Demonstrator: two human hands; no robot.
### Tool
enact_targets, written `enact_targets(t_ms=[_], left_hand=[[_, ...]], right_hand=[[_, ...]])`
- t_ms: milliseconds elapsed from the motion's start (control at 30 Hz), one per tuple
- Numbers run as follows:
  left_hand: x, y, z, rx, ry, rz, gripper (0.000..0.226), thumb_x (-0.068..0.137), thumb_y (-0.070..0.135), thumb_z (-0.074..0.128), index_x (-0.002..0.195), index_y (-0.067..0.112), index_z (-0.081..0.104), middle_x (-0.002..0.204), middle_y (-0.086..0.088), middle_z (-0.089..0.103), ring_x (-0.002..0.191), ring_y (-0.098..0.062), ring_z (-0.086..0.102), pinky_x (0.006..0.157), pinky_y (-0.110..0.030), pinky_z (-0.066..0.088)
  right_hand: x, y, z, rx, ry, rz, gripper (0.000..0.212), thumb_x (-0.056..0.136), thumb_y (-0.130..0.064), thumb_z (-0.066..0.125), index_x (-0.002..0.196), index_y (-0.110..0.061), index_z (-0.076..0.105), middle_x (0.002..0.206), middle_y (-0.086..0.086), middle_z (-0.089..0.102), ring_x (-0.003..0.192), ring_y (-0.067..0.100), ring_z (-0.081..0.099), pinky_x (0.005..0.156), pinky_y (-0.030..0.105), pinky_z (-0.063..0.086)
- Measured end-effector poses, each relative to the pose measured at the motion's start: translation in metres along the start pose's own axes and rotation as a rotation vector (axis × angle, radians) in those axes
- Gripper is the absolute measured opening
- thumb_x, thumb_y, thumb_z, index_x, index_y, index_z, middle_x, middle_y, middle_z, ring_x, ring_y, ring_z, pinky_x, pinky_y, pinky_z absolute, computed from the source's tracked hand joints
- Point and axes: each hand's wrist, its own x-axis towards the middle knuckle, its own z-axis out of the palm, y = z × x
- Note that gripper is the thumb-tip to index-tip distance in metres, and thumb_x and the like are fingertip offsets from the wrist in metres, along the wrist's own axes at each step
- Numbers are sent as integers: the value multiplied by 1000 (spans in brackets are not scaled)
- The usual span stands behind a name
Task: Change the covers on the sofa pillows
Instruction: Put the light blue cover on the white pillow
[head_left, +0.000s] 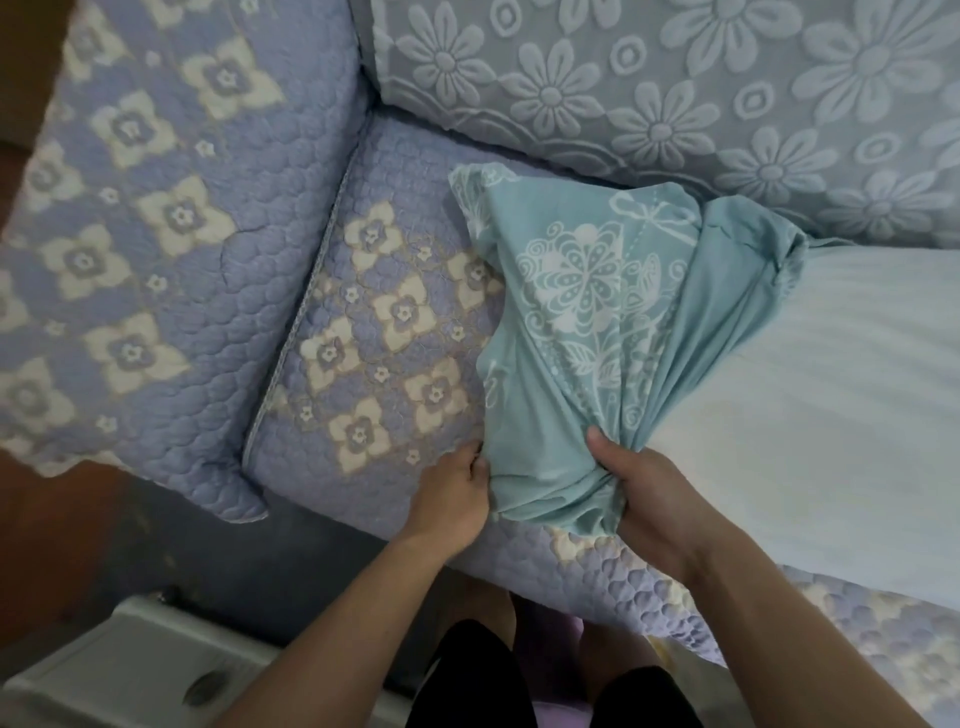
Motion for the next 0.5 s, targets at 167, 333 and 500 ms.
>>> enact_targets(t_ms=[167, 333, 500], left_hand=[[-2, -16, 2, -154, -14, -5, 29, 105, 35, 42, 129, 43, 56, 125, 17, 64, 114, -4, 61, 106, -43, 49], [12, 0, -6, -12, 155, 189, 43, 97, 36, 55, 140, 32, 53, 132, 11, 58, 122, -8, 54, 108, -36, 46], [34, 44, -21, -45, -115, 51, 50, 100, 54, 50, 137, 21, 54, 123, 3, 65, 112, -17, 62, 89, -31, 47]], right_hand=[[-3, -7, -3, -388, -196, 6, 58, 86, -11, 74, 140, -16, 54, 134, 3, 66, 125, 22, 61, 111, 45, 43], [9, -14, -9, -484, -198, 99, 63, 81, -1, 78, 138, -17, 57, 132, 1, 67, 125, 20, 61, 114, 46, 40], [10, -10, -11, -479, -220, 110, 56, 83, -1, 76, 135, -14, 61, 131, 6, 67, 122, 24, 63, 103, 39, 48]])
